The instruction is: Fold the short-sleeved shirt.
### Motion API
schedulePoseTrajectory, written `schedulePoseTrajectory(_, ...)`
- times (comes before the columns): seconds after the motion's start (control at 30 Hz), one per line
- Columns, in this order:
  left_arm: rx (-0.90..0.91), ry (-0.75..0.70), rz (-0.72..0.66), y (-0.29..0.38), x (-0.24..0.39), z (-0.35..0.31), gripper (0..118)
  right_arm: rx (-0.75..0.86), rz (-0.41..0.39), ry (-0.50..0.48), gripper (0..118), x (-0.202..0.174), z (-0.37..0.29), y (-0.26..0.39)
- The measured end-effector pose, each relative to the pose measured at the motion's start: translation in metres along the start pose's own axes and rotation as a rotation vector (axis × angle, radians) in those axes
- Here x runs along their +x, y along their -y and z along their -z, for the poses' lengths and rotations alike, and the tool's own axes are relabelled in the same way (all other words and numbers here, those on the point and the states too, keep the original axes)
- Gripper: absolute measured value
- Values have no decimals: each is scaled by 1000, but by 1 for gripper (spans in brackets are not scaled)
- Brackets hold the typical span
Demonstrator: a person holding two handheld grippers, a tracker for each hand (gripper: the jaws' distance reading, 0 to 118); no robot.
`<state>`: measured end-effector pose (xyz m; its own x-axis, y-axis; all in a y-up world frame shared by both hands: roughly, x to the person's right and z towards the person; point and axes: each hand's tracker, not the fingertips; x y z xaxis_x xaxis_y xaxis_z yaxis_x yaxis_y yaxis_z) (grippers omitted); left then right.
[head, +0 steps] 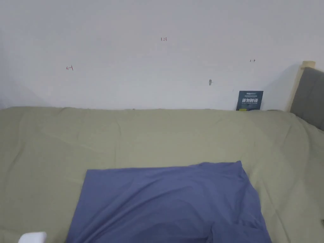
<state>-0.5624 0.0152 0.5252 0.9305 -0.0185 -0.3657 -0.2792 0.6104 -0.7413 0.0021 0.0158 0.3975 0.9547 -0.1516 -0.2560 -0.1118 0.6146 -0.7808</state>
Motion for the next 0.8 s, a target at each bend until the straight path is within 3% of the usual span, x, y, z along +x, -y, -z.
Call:
schedulePoseTrajectory(0.2,-2,27,-33,11,6,-54,116,-3,-42,25,116,-11,-17,-2)
schedulePoseTrajectory(0.23,-6,40,-39,15,7,-61,113,-3,-40,16,114,-13,-17,0)
schedulePoseTrajectory(0.27,0,45,-47,24,7,-70,105,-4,-33,-9,101,-14,-20,1)
schedulePoseTrajectory(0.3,11,61,-60,31,-4,-64,88,15,-33,-18,77,-15,-23,3)
schedulePoseTrajectory(0.33,10,62,-64,37,-6,-65,52,29,-33,-11,44,-17,-25,5)
schedulePoseTrajectory(0.37,0,63,-69,42,-7,-65,0,31,-45,-5,6,-18,-23,8)
schedulePoseTrajectory(0.67,-61,87,-179,40,-61,-25,0,35,-97,-16,4,-27,-25,16)
schedulePoseTrajectory(0.77,-19,49,-150,36,-41,-28,0,28,-78,-32,4,-30,-26,16)
schedulePoseTrajectory(0.8,-15,52,-151,32,-41,-25,10,25,-75,-33,4,-31,-25,16)
